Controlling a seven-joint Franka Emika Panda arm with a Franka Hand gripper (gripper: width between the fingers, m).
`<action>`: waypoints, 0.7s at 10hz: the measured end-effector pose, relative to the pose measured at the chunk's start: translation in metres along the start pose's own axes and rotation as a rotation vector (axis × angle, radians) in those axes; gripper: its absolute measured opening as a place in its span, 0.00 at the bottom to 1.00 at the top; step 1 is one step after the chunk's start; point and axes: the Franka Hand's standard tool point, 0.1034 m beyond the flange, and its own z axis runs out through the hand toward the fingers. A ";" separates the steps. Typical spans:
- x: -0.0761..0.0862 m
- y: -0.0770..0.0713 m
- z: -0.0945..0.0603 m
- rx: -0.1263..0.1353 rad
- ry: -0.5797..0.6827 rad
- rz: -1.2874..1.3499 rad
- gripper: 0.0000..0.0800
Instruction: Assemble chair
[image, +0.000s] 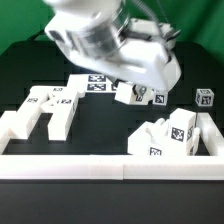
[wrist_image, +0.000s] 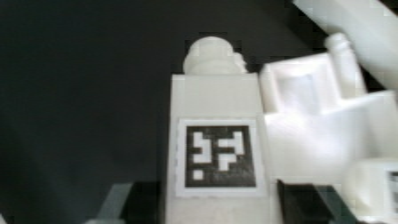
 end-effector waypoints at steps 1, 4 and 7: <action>-0.003 -0.010 -0.006 -0.007 0.073 -0.010 0.37; 0.001 -0.027 -0.007 0.051 0.278 -0.038 0.37; 0.001 -0.040 -0.011 -0.024 0.459 -0.187 0.37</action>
Offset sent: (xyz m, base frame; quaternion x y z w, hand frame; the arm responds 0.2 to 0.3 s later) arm 0.0000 0.0000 0.0000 0.0000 0.1938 0.0000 0.9810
